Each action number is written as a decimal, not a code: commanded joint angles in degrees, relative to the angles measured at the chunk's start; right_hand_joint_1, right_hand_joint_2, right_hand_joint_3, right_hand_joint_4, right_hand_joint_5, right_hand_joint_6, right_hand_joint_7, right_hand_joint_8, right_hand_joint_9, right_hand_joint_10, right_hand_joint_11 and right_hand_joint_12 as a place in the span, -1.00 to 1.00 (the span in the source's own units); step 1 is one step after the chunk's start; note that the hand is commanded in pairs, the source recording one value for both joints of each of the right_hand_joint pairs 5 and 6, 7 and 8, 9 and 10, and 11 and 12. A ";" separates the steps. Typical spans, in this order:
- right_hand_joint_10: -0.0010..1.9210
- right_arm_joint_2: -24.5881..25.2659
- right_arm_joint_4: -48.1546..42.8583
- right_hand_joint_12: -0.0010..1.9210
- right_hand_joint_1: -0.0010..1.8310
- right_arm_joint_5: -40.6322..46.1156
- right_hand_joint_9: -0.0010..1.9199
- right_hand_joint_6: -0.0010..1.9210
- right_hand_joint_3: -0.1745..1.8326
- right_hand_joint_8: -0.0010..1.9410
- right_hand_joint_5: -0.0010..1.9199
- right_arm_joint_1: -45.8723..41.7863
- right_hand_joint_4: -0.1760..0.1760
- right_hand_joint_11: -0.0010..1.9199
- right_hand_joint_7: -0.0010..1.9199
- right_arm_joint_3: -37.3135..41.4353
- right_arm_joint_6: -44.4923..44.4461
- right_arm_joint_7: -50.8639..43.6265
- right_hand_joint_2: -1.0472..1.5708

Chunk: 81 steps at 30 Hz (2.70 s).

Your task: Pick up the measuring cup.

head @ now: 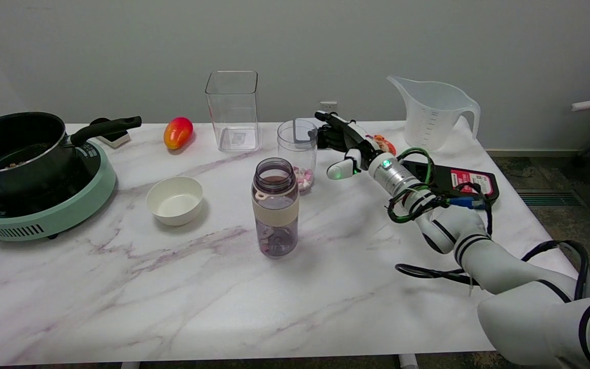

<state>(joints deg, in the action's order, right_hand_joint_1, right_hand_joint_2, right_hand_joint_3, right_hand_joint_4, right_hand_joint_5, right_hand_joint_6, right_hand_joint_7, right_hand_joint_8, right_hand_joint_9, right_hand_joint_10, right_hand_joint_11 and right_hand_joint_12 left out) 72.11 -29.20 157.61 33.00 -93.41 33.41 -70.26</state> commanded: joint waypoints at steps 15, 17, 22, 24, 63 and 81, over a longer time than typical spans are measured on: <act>-0.49 6.74 5.49 -0.51 0.31 -0.01 -0.49 -0.82 -0.16 -0.46 -0.82 4.13 0.00 -0.51 -0.45 5.62 0.53 -8.52 -0.78; -0.49 6.85 5.49 -0.52 0.32 -0.01 -0.49 -0.82 -0.15 -0.46 -0.82 4.05 0.00 -0.52 -0.45 5.54 0.75 -8.42 -0.78; -0.49 7.33 5.41 -0.52 0.33 -0.01 -0.49 -0.82 -0.15 -0.46 -0.82 3.78 0.00 -0.52 -0.45 5.25 1.17 -8.42 -0.78; -0.49 7.59 5.33 -0.52 0.33 -0.01 -0.49 -0.82 -0.16 -0.45 -0.82 3.70 0.00 -0.52 -0.45 5.25 1.22 -8.42 -0.78; -0.12 9.14 5.17 -0.30 0.46 -0.01 -0.12 -0.50 -0.29 -0.17 -0.50 3.89 0.00 -0.30 -0.16 4.93 0.42 -8.90 -0.09; 0.18 8.44 2.79 -0.09 0.48 -0.01 0.18 0.01 -0.24 0.28 0.01 2.91 0.00 -0.09 0.29 6.10 0.34 -9.06 0.22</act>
<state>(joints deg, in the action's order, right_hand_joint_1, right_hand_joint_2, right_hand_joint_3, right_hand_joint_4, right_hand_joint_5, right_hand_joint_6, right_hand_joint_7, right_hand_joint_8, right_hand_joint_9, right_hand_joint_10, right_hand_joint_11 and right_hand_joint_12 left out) 81.07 -24.32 157.59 36.83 -88.26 33.92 -79.19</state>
